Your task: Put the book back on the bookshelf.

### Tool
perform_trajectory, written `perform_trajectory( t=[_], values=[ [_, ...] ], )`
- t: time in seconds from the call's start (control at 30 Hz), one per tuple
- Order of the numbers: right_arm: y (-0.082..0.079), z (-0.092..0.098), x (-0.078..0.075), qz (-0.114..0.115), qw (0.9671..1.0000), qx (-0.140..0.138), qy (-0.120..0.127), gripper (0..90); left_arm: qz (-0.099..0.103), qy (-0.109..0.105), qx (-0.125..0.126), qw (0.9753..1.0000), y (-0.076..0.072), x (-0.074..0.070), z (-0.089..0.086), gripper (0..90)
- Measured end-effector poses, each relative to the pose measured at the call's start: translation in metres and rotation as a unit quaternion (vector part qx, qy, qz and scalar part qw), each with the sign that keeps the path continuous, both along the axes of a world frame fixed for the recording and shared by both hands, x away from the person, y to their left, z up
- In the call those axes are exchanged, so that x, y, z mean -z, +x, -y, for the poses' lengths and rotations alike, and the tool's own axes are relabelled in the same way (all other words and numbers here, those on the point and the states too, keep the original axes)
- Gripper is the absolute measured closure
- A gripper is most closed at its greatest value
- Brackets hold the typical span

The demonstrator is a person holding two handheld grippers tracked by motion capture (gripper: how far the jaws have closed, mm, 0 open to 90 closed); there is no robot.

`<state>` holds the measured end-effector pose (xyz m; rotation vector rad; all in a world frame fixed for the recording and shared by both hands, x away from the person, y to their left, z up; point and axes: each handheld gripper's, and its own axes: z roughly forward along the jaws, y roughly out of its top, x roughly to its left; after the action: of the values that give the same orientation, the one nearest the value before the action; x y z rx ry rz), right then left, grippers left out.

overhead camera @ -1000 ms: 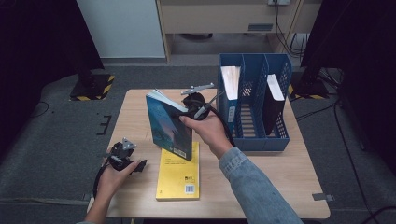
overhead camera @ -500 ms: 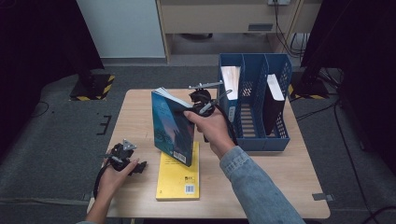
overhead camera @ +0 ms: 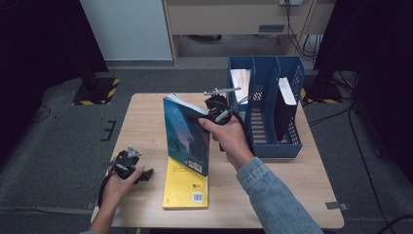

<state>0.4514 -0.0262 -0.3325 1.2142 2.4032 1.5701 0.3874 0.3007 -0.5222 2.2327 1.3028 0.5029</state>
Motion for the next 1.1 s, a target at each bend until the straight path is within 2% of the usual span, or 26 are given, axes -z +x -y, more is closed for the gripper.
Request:
perform_trajectory(
  t=[0.07,0.27,0.67,0.77,1.07,1.1],
  values=[
    [-0.002,0.002,-0.001,0.002,1.0,0.0,-0.001,72.6,-0.001,-0.001,0.0,1.0,0.0,0.0,0.0,3.0],
    [-0.023,0.015,-0.006,0.013,0.9998,0.0,-0.014,72.6,-0.002,-0.006,0.0,1.0,0.0,0.001,-0.001,2.1],
    [-0.047,0.046,-0.004,0.014,0.9998,-0.008,-0.013,72.6,-0.006,-0.014,0.002,0.9999,0.0,0.003,-0.001,1.0],
    [-0.056,0.062,-0.003,0.017,0.9998,-0.001,-0.014,72.6,-0.007,-0.016,0.002,0.9998,0.0,0.003,-0.001,1.1],
    [-0.067,0.095,0.0,0.015,0.9996,0.022,0.001,72.6,-0.009,-0.023,0.0,0.9997,0.0,0.004,-0.001,0.5],
    [-0.07,0.103,0.0,0.015,0.9995,0.027,0.002,72.6,-0.01,-0.024,0.0,0.9997,0.0,0.004,-0.001,0.4]
  ],
)
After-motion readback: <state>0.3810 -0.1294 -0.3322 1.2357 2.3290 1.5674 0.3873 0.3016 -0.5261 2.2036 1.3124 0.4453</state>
